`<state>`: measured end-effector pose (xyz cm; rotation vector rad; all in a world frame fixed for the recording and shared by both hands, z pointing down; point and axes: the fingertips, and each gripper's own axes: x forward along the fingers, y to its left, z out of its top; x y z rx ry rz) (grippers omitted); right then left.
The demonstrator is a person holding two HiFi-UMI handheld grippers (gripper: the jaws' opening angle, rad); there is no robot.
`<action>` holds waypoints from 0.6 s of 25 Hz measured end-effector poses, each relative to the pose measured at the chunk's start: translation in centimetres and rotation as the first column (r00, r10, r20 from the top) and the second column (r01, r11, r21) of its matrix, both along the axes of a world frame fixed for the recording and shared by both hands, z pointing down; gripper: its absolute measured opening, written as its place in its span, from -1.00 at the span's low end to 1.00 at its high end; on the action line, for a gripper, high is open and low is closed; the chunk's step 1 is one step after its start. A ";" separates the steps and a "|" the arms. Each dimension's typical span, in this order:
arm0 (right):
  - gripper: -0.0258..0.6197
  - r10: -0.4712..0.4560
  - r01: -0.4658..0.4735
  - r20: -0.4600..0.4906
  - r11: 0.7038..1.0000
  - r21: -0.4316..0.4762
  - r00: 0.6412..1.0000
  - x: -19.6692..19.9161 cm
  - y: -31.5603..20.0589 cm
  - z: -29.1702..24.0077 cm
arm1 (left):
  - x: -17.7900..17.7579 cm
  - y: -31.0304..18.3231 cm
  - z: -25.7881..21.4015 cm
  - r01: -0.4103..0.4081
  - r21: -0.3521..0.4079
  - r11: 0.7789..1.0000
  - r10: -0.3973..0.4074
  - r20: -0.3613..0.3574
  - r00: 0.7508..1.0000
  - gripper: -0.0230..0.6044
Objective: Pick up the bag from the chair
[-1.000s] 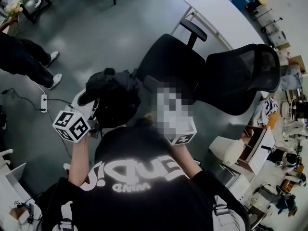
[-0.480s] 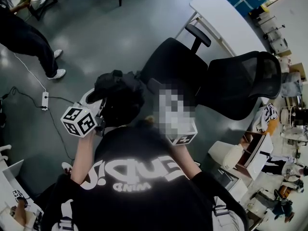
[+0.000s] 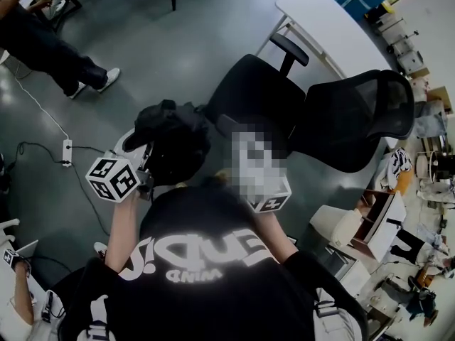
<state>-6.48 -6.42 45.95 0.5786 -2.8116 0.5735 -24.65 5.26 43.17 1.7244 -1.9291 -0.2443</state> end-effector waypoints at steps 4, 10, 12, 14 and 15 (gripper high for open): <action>-0.92 0.001 -0.001 0.000 1.000 -0.002 1.000 -0.2 0.5 -0.2 | -0.3 0.4 -0.2 0.002 -0.002 1.000 -0.002 -0.005 1.000 -0.82; -0.92 0.001 -0.001 -0.001 1.000 -0.006 1.000 0.2 0.3 -0.1 | -0.1 0.2 0.0 0.004 -0.010 1.000 -0.004 -0.016 1.000 -0.82; -0.92 0.002 -0.002 -0.003 1.000 -0.006 1.000 0.2 0.3 0.0 | 0.0 0.3 0.2 0.005 -0.012 1.000 -0.005 -0.020 1.000 -0.82; -0.92 0.003 -0.003 -0.004 1.000 -0.007 1.000 0.2 0.3 0.0 | 0.0 0.3 0.3 0.004 -0.014 1.000 -0.004 -0.023 1.000 -0.82; -0.92 0.004 -0.004 -0.005 1.000 -0.007 1.000 0.3 0.2 0.0 | 0.0 0.2 0.3 0.004 -0.014 1.000 -0.004 -0.024 1.000 -0.82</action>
